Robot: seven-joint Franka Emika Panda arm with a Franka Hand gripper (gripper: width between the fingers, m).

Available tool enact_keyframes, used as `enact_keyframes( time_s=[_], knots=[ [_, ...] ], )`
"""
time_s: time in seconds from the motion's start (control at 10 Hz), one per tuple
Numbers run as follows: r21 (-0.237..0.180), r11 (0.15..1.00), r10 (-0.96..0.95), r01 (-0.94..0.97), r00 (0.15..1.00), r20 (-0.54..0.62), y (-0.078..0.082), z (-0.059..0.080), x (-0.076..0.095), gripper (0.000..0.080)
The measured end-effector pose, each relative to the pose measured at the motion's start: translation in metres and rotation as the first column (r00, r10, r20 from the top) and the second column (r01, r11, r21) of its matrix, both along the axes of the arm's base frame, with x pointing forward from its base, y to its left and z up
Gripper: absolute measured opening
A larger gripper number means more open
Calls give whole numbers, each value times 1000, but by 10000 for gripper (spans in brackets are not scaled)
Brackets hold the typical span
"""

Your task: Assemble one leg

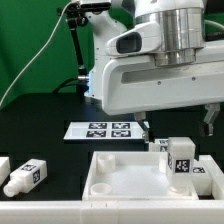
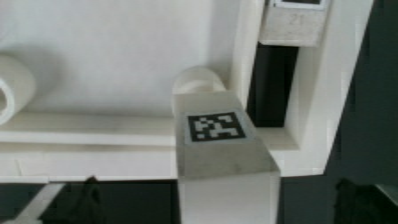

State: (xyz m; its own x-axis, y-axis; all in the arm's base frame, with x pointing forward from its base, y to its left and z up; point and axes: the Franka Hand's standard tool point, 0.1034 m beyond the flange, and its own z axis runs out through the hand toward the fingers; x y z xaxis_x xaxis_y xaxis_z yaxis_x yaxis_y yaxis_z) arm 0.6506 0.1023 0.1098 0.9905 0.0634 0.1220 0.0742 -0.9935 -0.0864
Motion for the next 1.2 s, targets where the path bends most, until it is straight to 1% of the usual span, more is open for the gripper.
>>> enact_keyframes(
  time_s=[0.2, 0.3, 0.4, 0.5, 0.6, 0.8, 1.2],
  knots=[
    [1, 1000, 3, -3, 1000, -7, 0, 0, 0, 648],
    [1, 1000, 8, -8, 996, -84, 1, -2, -9, 648],
    [2, 1000, 3, -2, 987, -160, 3, -1, -10, 648],
    [-2, 999, -45, 45, 987, -157, 8, -1, -2, 648],
    [-3, 999, -44, 44, 987, -156, 11, -5, -2, 648],
    [-5, 999, -49, 49, 986, -161, 8, -11, -2, 648],
    [-7, 999, -37, 36, 986, -160, -5, -17, -1, 648]
  ],
)
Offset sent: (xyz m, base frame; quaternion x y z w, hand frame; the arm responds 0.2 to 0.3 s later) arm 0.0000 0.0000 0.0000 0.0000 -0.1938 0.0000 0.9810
